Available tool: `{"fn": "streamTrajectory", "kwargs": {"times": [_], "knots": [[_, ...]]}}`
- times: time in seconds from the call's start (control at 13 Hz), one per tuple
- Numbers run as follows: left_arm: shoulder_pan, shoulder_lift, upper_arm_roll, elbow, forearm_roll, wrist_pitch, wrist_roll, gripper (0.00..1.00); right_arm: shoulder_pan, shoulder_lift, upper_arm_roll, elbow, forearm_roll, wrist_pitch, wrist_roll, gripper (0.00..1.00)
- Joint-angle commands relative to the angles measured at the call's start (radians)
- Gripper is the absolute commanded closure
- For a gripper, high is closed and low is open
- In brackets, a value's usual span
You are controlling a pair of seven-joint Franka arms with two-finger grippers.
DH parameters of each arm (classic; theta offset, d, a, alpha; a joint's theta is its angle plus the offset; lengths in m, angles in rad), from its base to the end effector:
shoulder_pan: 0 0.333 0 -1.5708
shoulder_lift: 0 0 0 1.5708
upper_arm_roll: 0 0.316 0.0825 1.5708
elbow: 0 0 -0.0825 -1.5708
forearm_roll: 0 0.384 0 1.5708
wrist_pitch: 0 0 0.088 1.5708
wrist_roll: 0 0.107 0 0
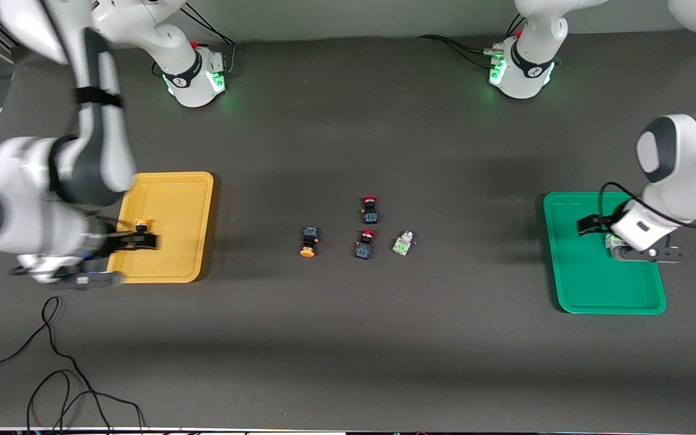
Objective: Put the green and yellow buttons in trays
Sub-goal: 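Release the buttons into the trays and return both grippers to the buttons, then grasp a second yellow button with the right gripper while the left grasps green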
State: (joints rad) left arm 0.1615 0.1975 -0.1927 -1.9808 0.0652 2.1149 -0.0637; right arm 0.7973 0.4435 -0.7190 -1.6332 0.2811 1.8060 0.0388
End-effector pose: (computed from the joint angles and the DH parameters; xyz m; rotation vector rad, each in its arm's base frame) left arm 0.5862 -0.0119 0.3649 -3.1204 0.0006 0.0910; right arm 0.6284 0.1253 0.4000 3.1011 -0.0346 -0.2367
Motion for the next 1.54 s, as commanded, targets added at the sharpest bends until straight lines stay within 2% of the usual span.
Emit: {"fn": "streamTrajectory", "kwargs": {"times": [0.0, 0.08, 0.15, 0.38, 0.54, 0.62, 0.69, 0.85, 1.0, 1.15, 1.23, 1.31, 1.38, 1.46], "knots": [[-0.118, 0.049, -0.023, 0.112, -0.004, -0.082, -0.256, 0.0, 0.134, 0.087, 0.038, 0.064, 0.142, 0.027, 0.234, 0.0], [-0.17, 0.068, -0.024, 0.134, -0.004, -0.082, -0.33, 0.0, 0.158, 0.109, 0.056, 0.079, 0.202, 0.041, 0.281, 0.0], [-0.215, 0.089, -0.024, 0.151, -0.004, -0.076, -0.388, 0.0, 0.196, 0.127, 0.061, 0.091, 0.217, 0.068, 0.346, 0.0], [-0.316, 0.175, -0.03, 0.186, -0.022, -0.036, -0.453, 0.0, 0.302, 0.211, 0.061, 0.092, 0.219, 0.199, 0.573, 0.0], [-0.38, 0.236, -0.042, 0.236, -0.114, -0.023, -0.476, 0.0, 0.307, 0.266, 0.065, 0.09, 0.224, 0.258, 0.608, 0.0], [-0.429, 0.279, -0.04, 0.262, -0.12, -0.007, -0.485, 0.0, 0.306, 0.294, 0.084, 0.087, 0.227, 0.292, 0.616, 0.0], [-0.462, 0.313, -0.04, 0.282, -0.113, 0.011, -0.52, 0.0, 0.304, 0.323, 0.095, 0.076, 0.242, 0.344, 0.618, 0.0], [-0.497, 0.359, -0.04, 0.293, -0.075, 0.06, -0.538, 0.0, 0.304, 0.383, 0.099, 0.055, 0.328, 0.435, 0.604, 0.0], [-0.499, 0.393, -0.042, 0.296, 0.049, 0.085, -0.507, 0.01, 0.306, 0.42, 0.104, 0.052, 0.343, 0.473, 0.601, 0.0], [-0.517, 0.411, -0.044, 0.297, 0.084, 0.137, -0.429, 0.01, 0.297, 0.428, 0.127, 0.047, 0.343, 0.481, 0.598, 0.01], [-0.526, 0.419, -0.044, 0.297, 0.085, 0.154, -0.383, 0.01, 0.296, 0.429, 0.128, 0.047, 0.343, 0.481, 0.595, 0.12], [-0.54, 0.421, -0.044, 0.295, 0.085, 0.174, -0.367, 0.0, 0.296, 0.429, 0.128, 0.047, 0.342, 0.481, 0.59, 0.41], [-0.552, 0.424, -0.044, 0.295, 0.082, 0.194, -0.372, 0.0, 0.295, 0.428, 0.127, 0.044, 0.342, 0.481, 0.569, 0.64], [-0.563, 0.427, -0.044, 0.295, 0.082, 0.203, -0.372, 0.0, 0.295, 0.426, 0.127, 0.043, 0.342, 0.48, 0.559, 0.78]]}}
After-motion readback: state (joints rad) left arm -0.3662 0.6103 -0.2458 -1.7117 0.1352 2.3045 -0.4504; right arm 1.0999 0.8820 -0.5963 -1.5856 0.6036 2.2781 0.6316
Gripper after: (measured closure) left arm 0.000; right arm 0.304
